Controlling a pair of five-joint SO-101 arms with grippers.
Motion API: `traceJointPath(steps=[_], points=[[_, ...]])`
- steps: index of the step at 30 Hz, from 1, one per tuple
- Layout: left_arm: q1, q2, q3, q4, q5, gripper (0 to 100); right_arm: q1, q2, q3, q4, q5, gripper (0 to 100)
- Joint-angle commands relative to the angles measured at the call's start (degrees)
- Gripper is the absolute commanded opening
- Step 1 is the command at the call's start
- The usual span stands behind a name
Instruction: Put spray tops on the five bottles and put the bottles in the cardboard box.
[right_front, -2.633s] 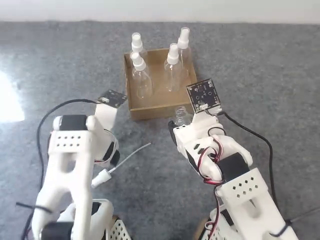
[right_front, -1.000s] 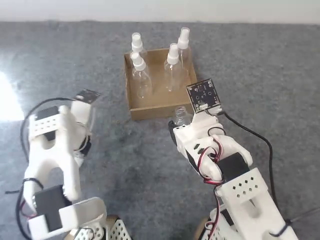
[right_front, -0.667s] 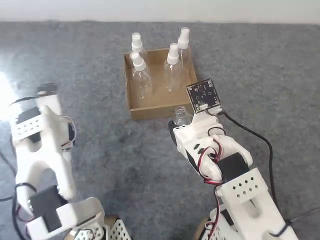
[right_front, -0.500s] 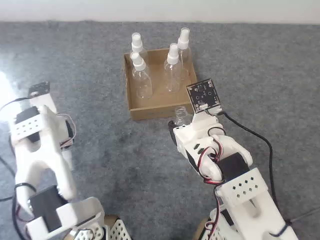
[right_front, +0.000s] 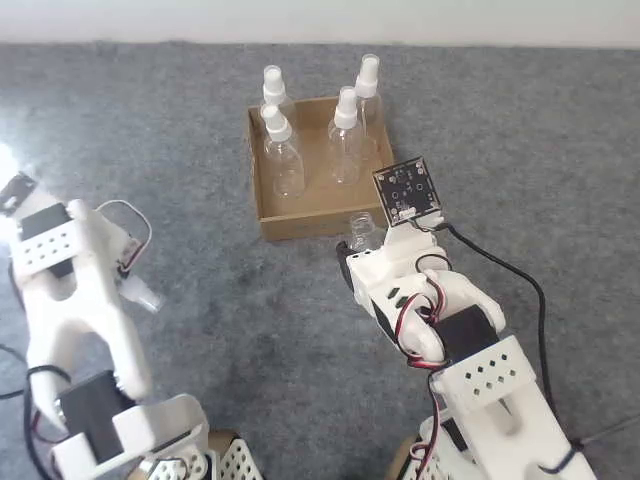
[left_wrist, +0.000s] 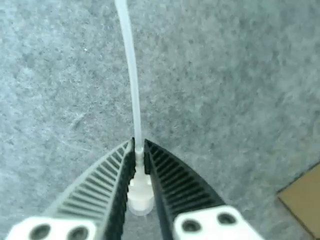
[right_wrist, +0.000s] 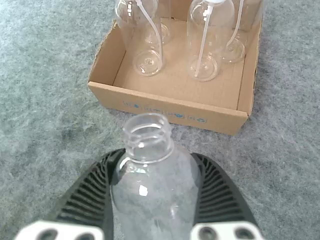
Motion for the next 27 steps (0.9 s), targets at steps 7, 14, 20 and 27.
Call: traceJointPath(steps=[7,14,20,27], points=[[-0.4,-0.2,-2.7,-4.5,20.5,1,0.7,-1.7,-0.4,-1.3,-0.2,3.4],[-3.2,-0.2,-3.0,-8.7,31.9,1,0.7,-1.9,-0.4,-1.3,-0.2,3.4],[-3.7,-0.4,-3.1,-9.4,30.6,2,0.7,-1.9,-0.4,-1.3,-0.2,3.4],[-3.7,-0.3,-3.1,-9.6,29.7,19,0.7,-1.9,-0.4,-1.3,-0.2,3.4]])
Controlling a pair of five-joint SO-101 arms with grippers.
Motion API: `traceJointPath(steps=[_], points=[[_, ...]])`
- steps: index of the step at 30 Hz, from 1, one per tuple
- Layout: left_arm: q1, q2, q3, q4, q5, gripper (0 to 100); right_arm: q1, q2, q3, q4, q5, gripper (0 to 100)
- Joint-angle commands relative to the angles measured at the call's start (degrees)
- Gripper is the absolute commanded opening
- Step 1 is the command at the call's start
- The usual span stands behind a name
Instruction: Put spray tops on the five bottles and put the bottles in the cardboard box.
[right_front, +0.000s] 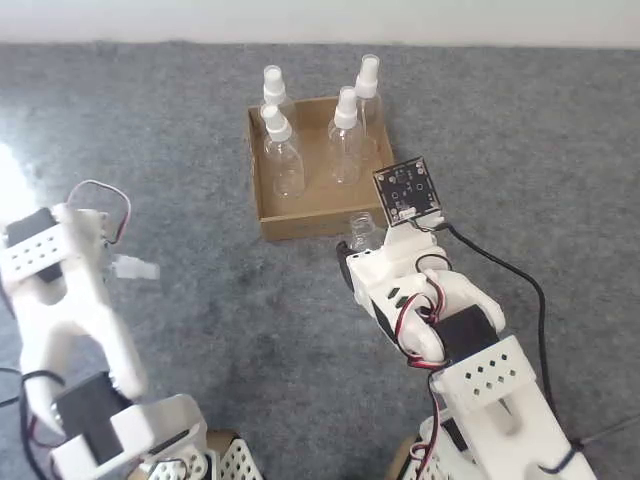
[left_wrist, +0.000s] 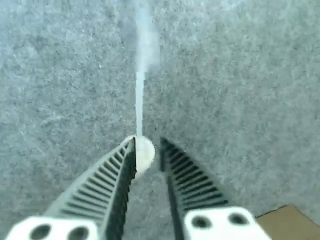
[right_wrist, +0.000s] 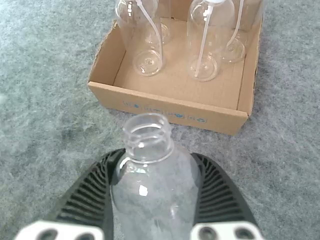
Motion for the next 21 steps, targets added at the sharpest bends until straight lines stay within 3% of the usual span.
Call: traceJointPath(steps=[1,4,10,21], points=[[-0.1,-0.4,-2.7,-1.1,-0.4,22,0.7,-1.9,-0.4,-1.3,-0.2,3.4],[-0.2,-0.7,-2.6,-0.9,-0.4,26,0.7,-1.9,-0.4,-1.3,-0.2,3.4],[-1.4,-0.8,-2.7,-0.1,-0.9,24,0.7,-1.9,-0.4,-1.3,-0.2,3.4],[-4.0,-0.8,-15.5,15.8,-16.5,15,0.7,-1.9,-0.4,-1.3,-0.2,3.4]])
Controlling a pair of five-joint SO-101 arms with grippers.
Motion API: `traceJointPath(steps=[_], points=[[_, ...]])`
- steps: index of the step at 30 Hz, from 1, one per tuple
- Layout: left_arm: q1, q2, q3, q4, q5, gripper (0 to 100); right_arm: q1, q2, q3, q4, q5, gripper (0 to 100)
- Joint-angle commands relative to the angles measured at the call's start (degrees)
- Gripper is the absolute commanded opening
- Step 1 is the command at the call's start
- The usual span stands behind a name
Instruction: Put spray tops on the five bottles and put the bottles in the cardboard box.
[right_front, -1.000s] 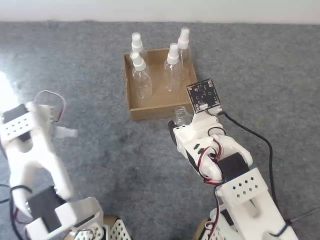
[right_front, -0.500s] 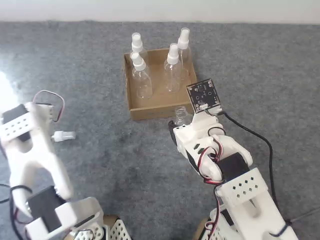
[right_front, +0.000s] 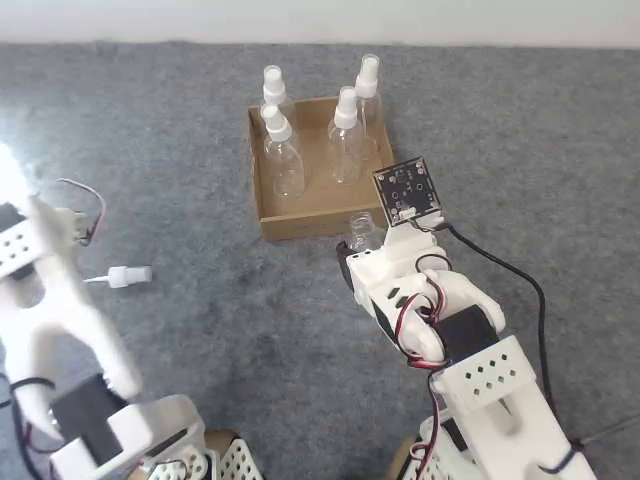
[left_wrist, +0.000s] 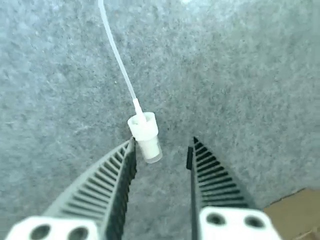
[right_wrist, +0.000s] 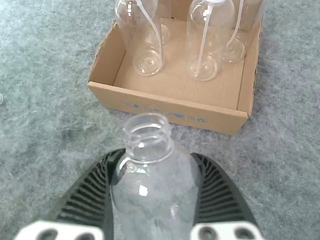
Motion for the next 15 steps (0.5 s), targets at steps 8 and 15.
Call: traceJointPath(steps=[8,15], points=[[-0.4,-0.8,-5.8,3.8,-13.6,14,0.7,-1.9,-0.4,-1.3,-0.2,3.4],[-0.2,-0.8,-5.8,3.7,-22.0,14,0.7,-1.7,-0.4,-1.3,-0.2,3.4]])
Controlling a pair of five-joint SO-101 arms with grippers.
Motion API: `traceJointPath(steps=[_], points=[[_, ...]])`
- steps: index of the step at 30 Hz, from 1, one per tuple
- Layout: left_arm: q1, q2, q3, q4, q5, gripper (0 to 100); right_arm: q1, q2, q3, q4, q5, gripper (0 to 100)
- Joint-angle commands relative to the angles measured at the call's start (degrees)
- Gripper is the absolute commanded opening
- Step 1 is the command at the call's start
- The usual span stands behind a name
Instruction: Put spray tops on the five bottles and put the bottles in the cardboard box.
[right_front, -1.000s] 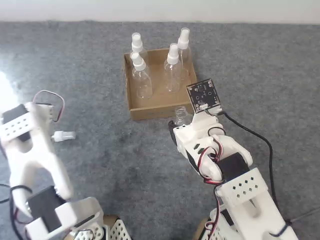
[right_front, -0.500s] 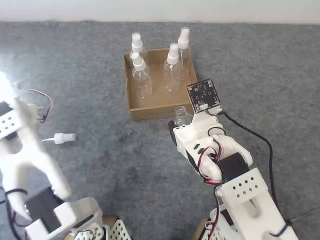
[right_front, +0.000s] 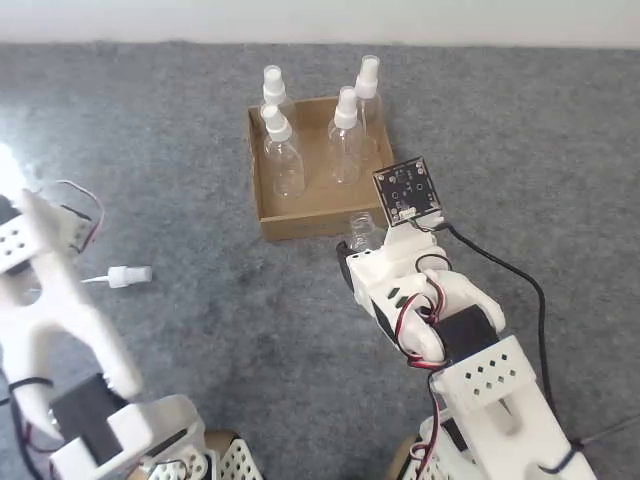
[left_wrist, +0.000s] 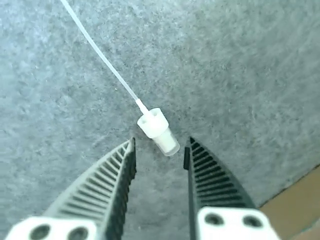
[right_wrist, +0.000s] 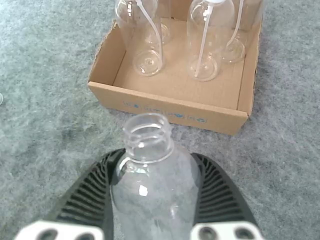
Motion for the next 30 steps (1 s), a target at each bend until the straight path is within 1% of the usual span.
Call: traceJointPath(steps=[1,3,7,12,14,20,30], points=[[-0.1,-0.8,-2.9,0.2,-5.1,14,0.7,-1.7,-0.4,-1.3,-0.2,3.4],[-0.1,-0.8,-2.9,0.2,-6.2,13,0.7,-1.7,-0.4,-1.3,-0.2,3.4],[-0.2,-0.8,-2.9,0.2,-8.7,1,0.7,-1.7,-0.4,-1.3,-0.2,3.4],[-0.2,-0.8,-2.9,0.2,-9.6,1,0.7,-1.8,-0.4,-1.3,-0.2,3.4],[0.0,-0.8,-2.9,0.4,-11.8,1,0.7,-1.9,-0.4,-1.3,-0.2,3.4],[-0.3,-0.8,-2.9,0.4,-24.0,1,0.7,-1.9,-0.4,-1.3,-0.2,3.4],[0.1,-0.6,-2.9,0.2,-49.1,1,0.7,-1.9,-0.4,-1.3,-0.2,3.4]])
